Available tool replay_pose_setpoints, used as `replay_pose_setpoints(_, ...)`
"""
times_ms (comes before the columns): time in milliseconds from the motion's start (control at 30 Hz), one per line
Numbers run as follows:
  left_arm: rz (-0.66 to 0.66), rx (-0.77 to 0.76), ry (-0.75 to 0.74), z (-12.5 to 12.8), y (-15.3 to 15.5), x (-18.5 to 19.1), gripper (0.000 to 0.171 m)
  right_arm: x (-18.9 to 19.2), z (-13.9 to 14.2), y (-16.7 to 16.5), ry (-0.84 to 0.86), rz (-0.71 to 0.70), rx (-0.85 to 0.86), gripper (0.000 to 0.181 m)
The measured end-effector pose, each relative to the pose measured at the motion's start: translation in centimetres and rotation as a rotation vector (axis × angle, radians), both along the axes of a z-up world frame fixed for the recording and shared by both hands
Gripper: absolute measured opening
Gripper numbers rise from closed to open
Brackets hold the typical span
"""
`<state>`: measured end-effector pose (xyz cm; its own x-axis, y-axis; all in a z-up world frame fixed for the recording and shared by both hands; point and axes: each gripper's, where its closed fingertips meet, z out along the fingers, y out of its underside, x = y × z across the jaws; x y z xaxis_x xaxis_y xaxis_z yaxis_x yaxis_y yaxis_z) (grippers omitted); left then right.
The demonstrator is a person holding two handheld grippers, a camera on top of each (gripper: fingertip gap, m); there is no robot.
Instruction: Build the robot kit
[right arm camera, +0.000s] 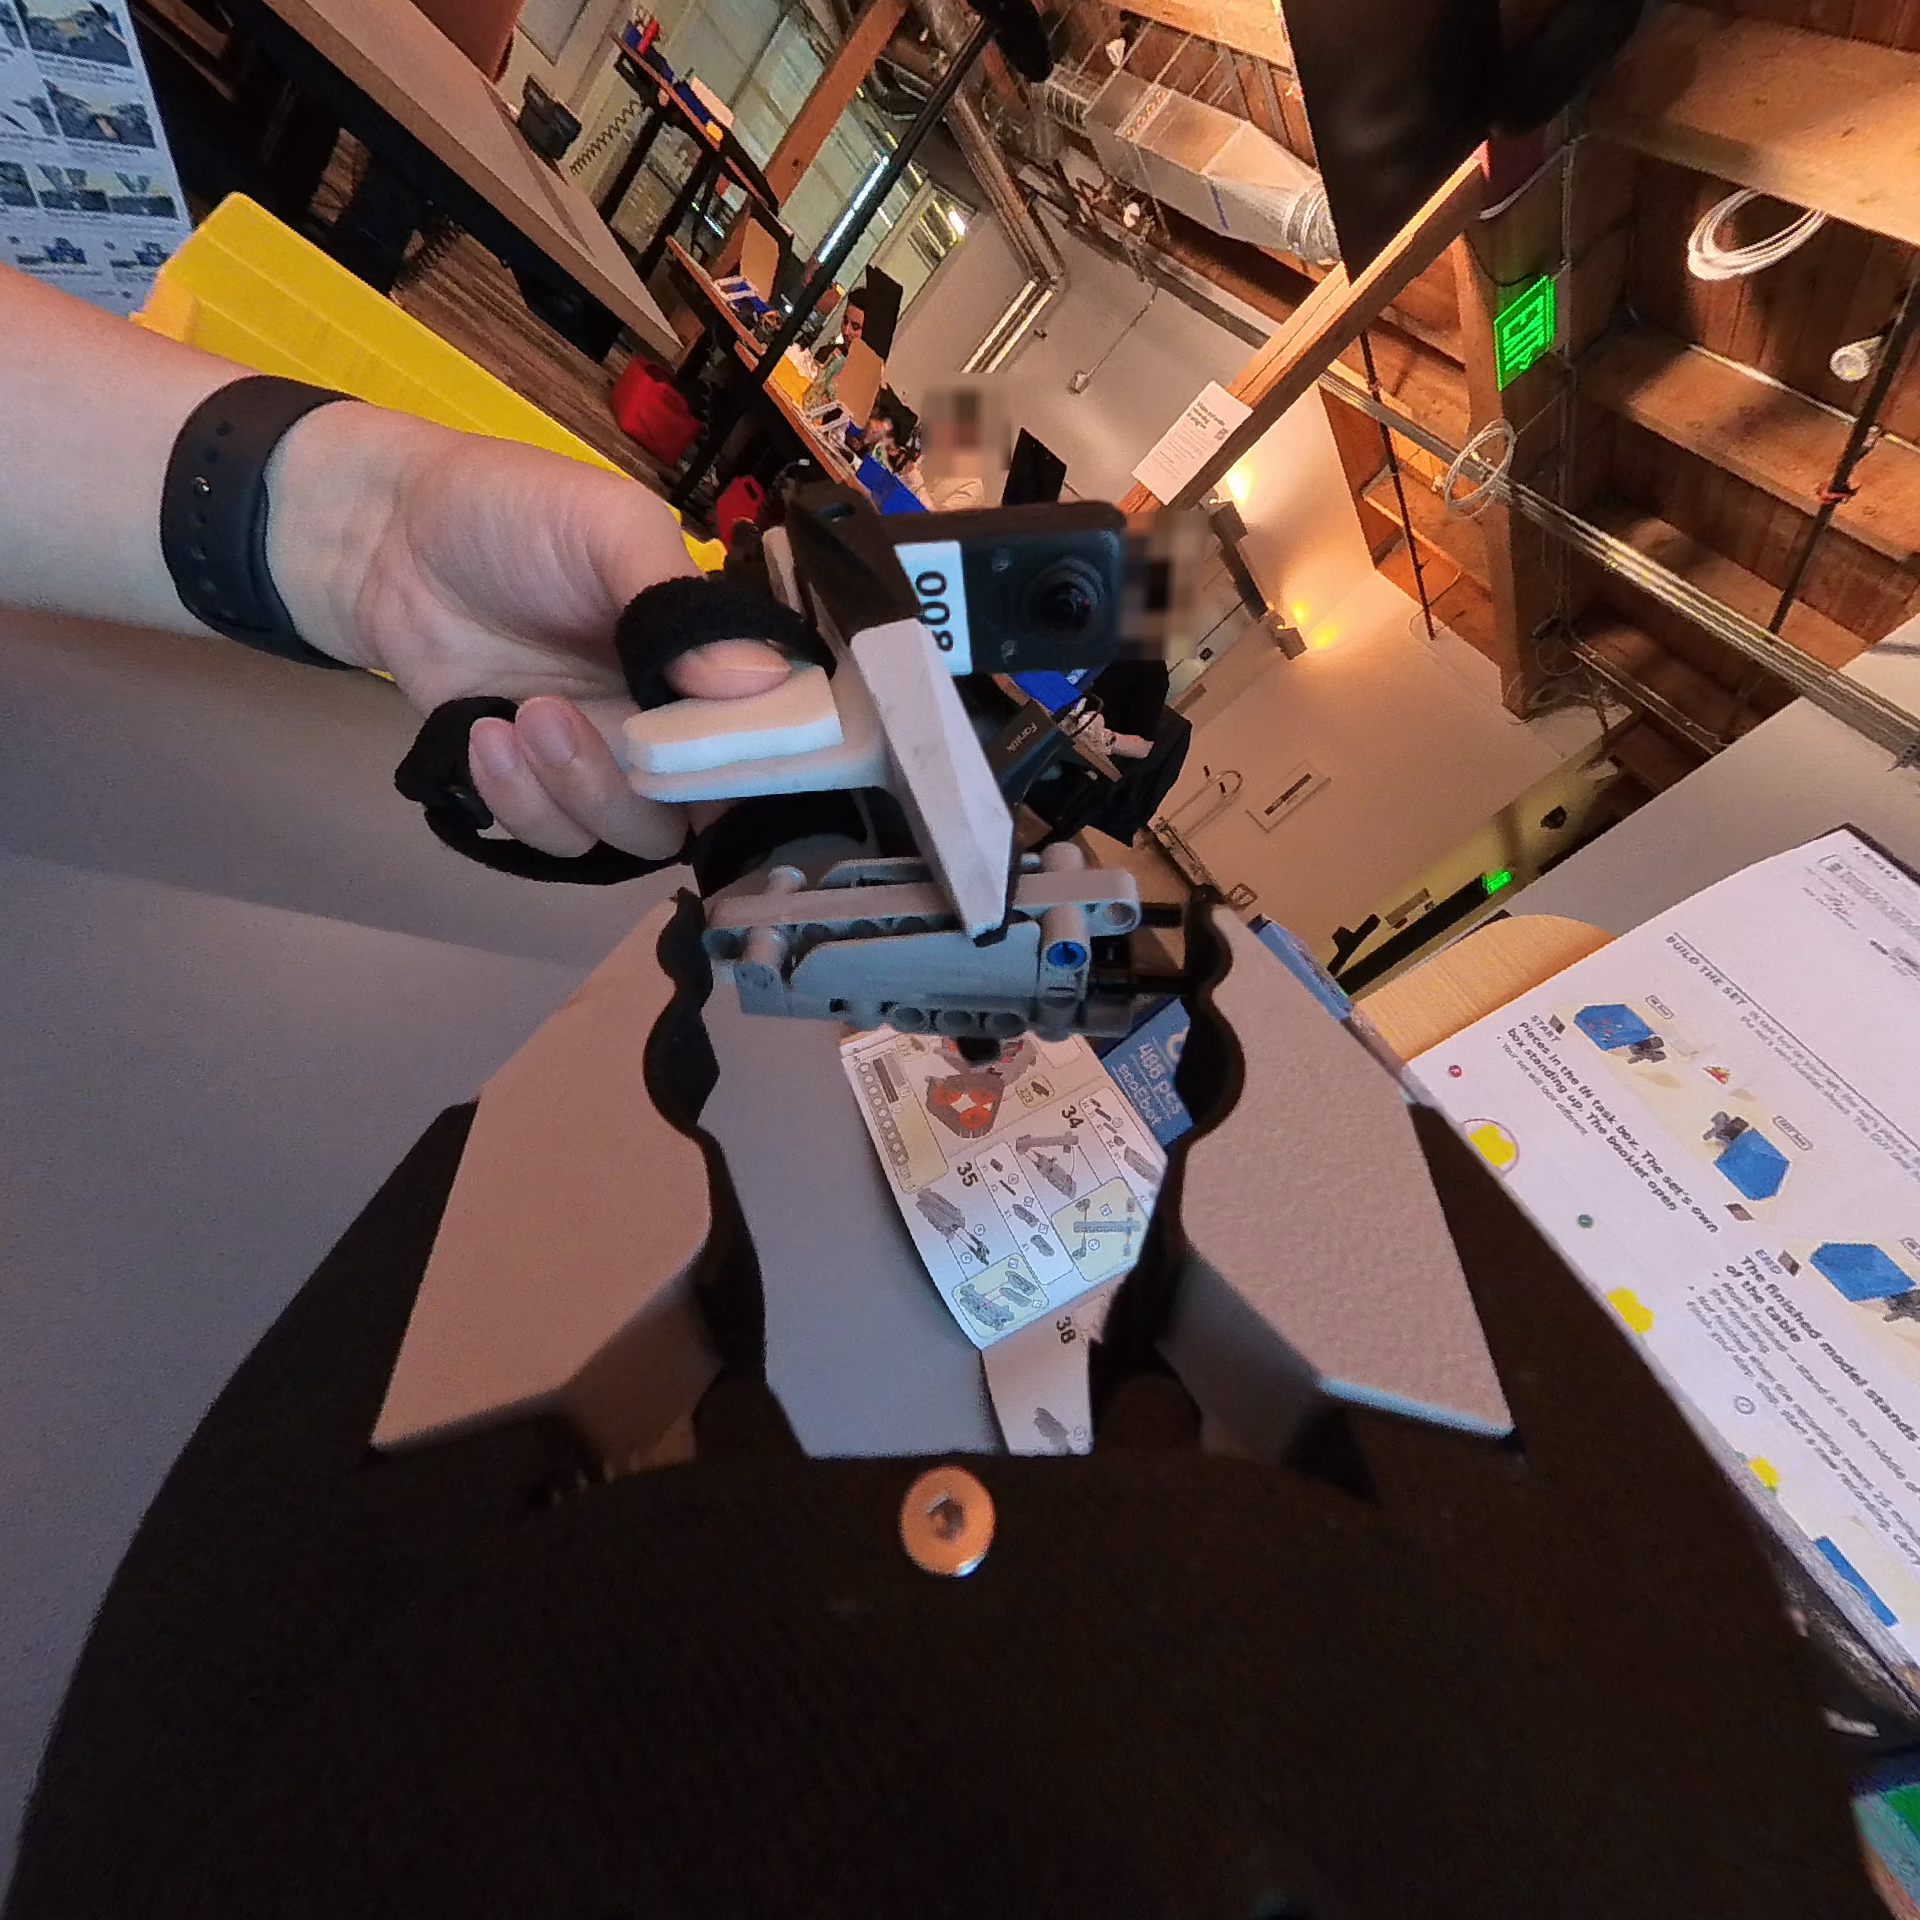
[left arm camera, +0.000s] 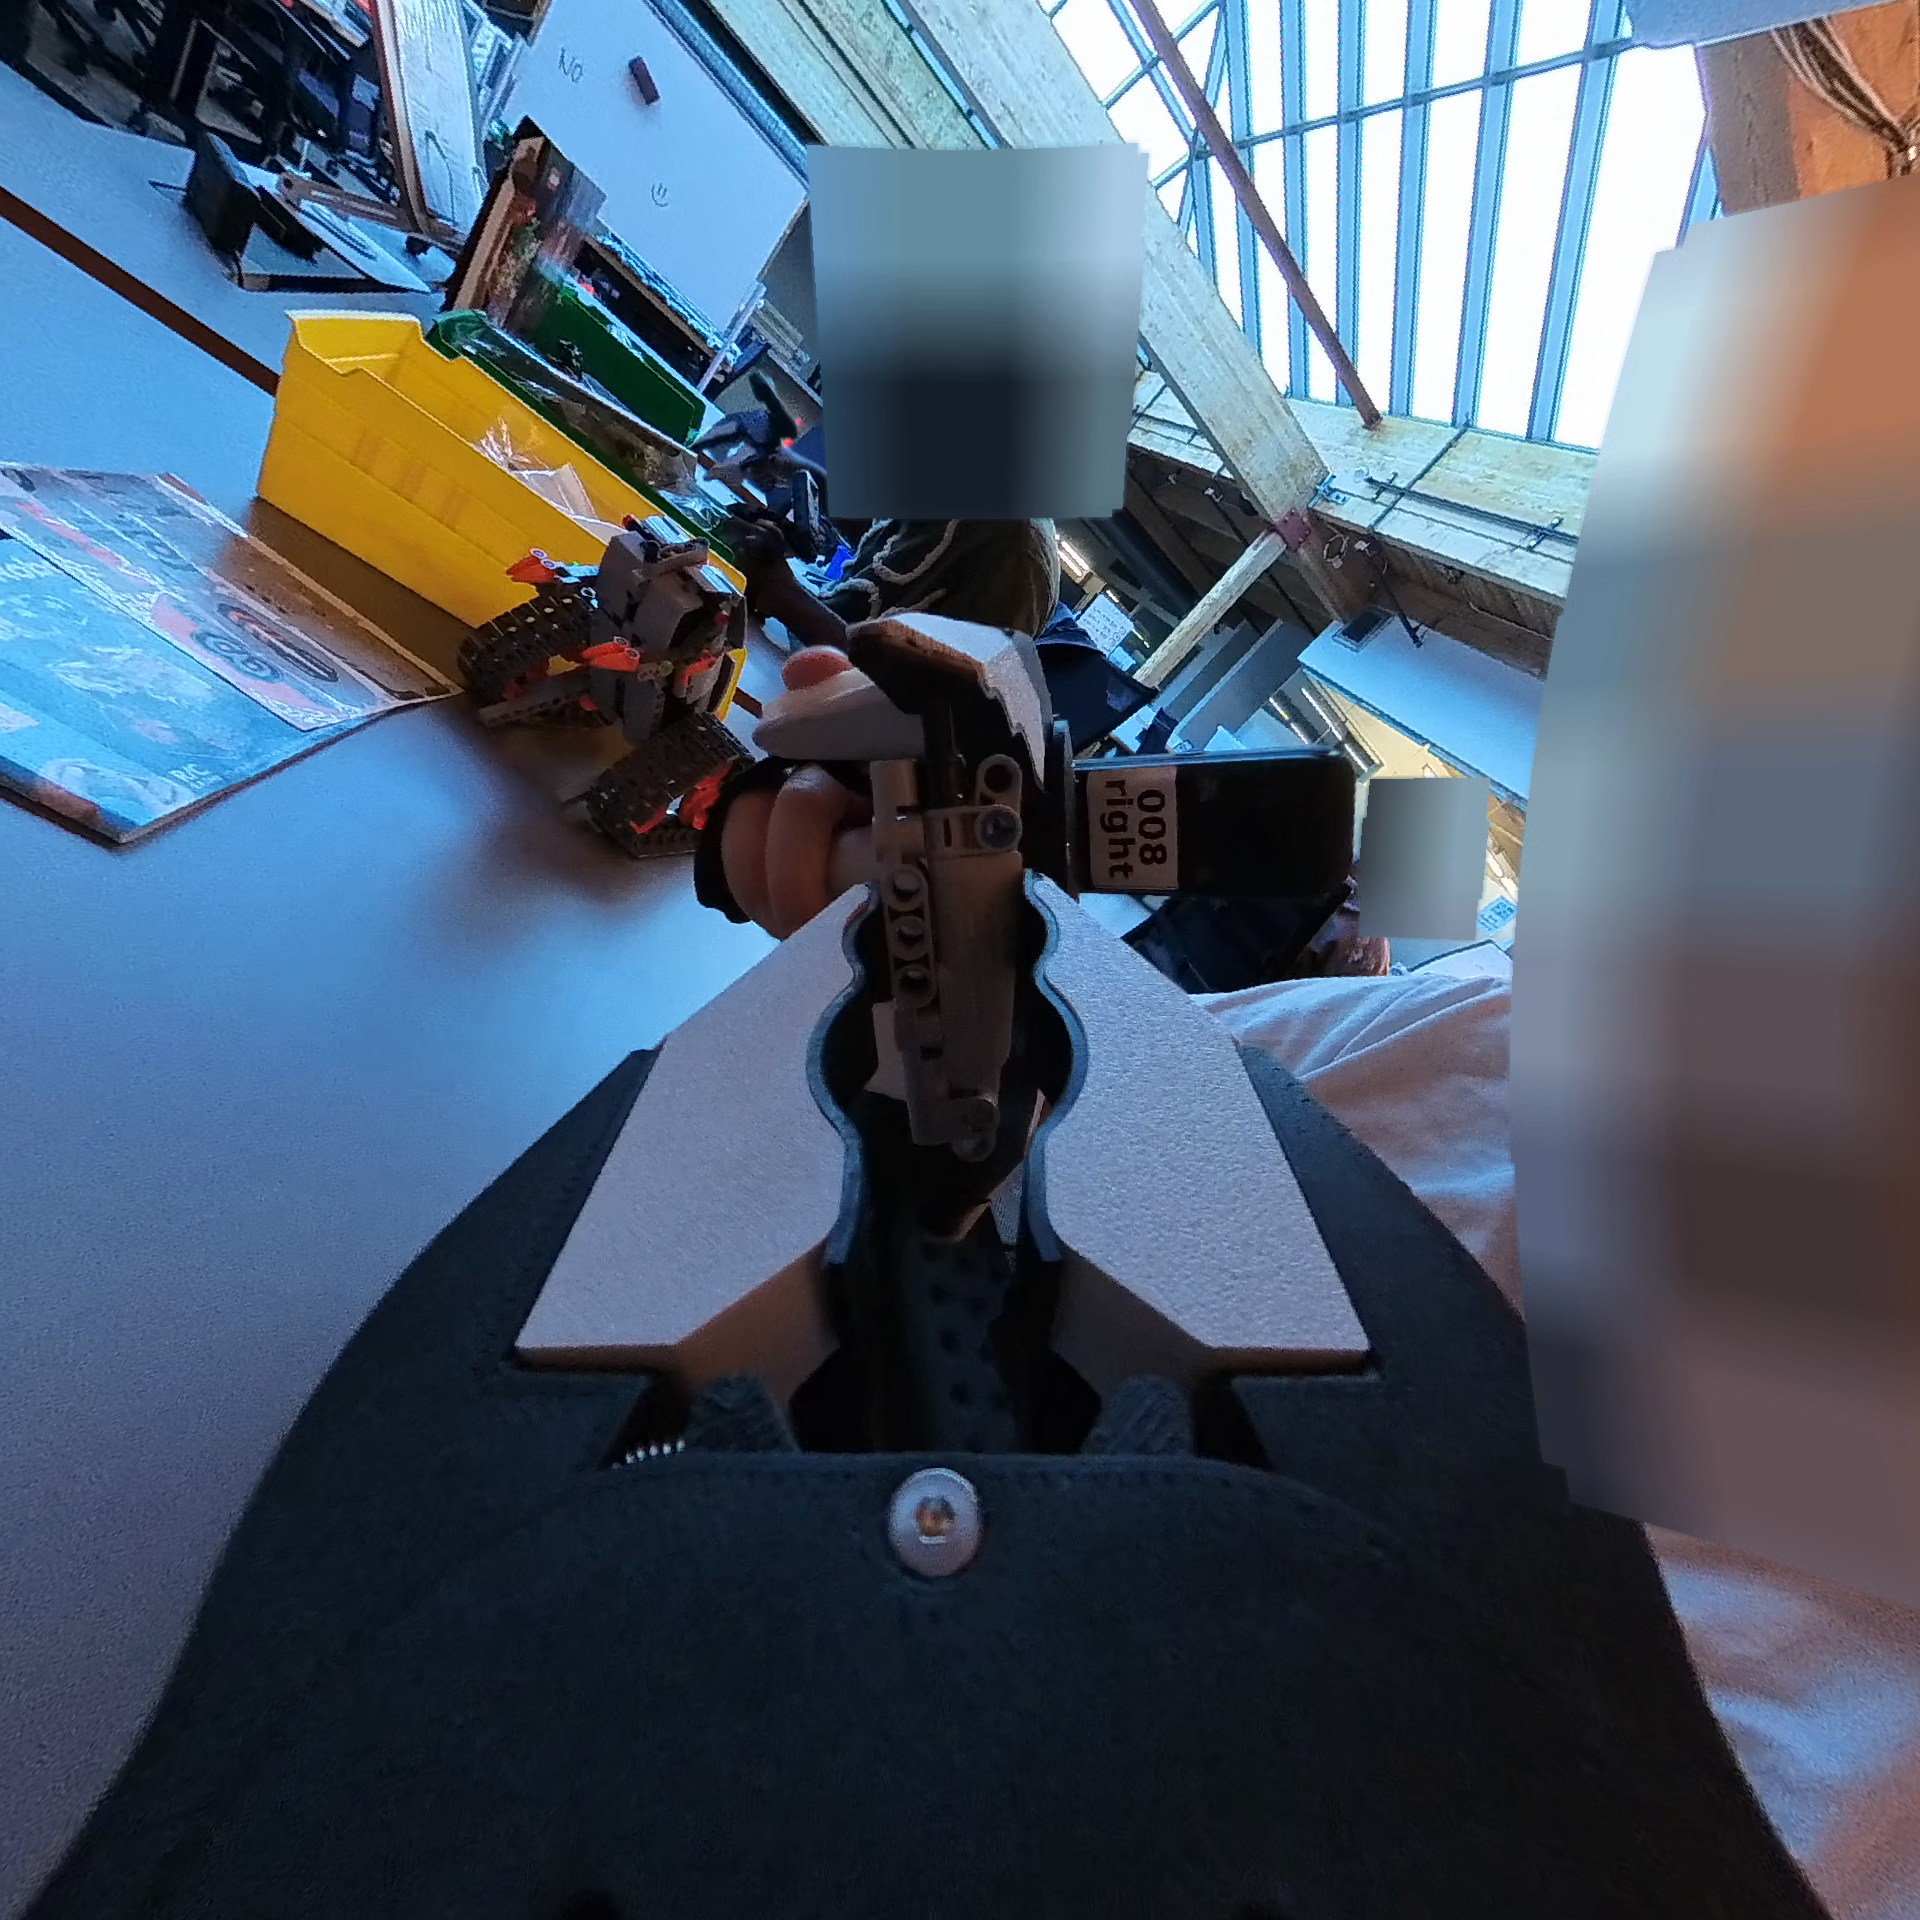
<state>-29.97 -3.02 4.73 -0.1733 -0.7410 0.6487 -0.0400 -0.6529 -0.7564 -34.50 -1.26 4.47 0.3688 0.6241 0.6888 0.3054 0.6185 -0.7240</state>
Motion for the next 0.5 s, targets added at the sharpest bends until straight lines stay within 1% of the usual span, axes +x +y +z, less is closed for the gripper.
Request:
replay_pose_setpoints(267, 0.002, -0.022, -0.005, -0.27, 0.13, 0.15, 0.020, 0.17, -0.44, 0.25, -0.040, -0.024, -0.035, 0.090)
replay_pose_setpoints(500, -0.001, -0.027, -0.015, -0.18, 0.09, 0.17, 0.021, 0.21, -0.37, 0.27, -0.050, -0.044, -0.014, 0.089)
